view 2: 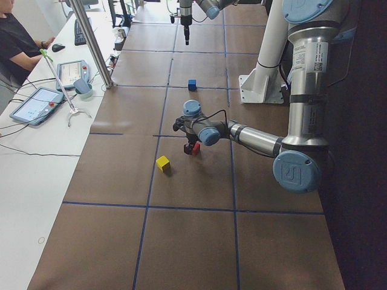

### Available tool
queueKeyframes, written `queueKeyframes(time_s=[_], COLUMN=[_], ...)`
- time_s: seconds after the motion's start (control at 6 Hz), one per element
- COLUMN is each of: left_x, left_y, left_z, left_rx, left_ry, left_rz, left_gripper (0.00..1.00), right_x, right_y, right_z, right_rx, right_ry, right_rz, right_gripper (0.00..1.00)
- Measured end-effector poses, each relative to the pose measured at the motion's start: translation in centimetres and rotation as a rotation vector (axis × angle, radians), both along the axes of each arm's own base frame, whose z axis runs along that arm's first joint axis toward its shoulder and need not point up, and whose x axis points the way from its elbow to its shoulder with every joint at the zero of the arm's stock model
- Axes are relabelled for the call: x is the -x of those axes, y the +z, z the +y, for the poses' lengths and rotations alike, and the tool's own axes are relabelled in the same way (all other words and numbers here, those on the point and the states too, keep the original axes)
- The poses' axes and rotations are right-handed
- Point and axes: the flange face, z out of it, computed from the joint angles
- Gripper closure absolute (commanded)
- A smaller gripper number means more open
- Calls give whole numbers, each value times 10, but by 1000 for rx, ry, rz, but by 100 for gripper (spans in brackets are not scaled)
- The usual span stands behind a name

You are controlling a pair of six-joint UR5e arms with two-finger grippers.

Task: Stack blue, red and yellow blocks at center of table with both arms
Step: 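Lower the left gripper onto the red cube and grasp it, then carry the red cube with the left gripper over the blue cube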

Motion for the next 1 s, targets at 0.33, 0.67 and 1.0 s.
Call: queueKeyframes(time_s=[0.33, 0.67, 1.0], left_x=[-6, -8, -16], left_y=[-2, -2, -33], left_z=[-5, -7, -16], left_rx=[0, -3, -11], left_ry=[-2, -1, -23], left_rz=[3, 3, 38], left_gripper=[55, 100, 96], right_x=[-1, -1, -5], right_y=[-1, -1, 0], right_z=[0, 0, -2], right_rx=[-2, -4, -1], right_ry=[2, 4, 8], right_rz=[-1, 0, -1], right_gripper=[0, 0, 0])
